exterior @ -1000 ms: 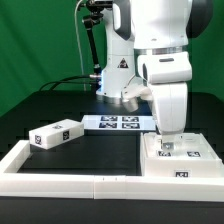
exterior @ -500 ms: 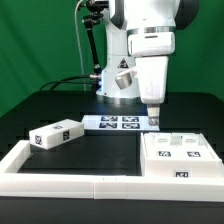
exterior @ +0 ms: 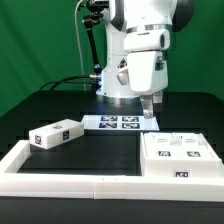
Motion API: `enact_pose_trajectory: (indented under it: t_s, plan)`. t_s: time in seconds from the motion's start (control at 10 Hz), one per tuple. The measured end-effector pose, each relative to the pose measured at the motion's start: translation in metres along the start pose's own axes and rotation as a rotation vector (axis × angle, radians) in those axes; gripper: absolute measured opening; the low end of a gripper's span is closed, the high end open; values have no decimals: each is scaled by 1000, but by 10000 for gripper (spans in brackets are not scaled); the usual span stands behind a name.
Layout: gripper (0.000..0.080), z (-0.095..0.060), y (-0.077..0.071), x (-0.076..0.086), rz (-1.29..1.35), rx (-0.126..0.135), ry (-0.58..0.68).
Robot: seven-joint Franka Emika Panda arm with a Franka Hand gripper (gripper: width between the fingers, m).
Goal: Assemble cabinet
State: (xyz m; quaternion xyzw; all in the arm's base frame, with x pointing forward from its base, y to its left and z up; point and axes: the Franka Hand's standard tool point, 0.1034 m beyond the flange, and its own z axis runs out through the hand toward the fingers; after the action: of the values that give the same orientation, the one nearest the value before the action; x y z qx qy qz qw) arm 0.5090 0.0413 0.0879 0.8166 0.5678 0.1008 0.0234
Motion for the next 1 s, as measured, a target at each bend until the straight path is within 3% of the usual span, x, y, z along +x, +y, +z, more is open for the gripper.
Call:
enact_pose_trajectory:
  t_s: [0.1, 0.2, 0.4, 0.7, 0.9, 1.0]
  plan:
    - [797, -5, -1, -6, 165, -44, 33]
    - [797, -5, -14, -8, 353, -54, 54]
    - [797, -2, -23, -5, 597, -39, 65]
    - [797, -2, -24, -4, 802, -29, 73]
    - [797, 1, -32, 10, 1005, -16, 78]
    - [797, 7, -31, 4, 1065, -19, 86]
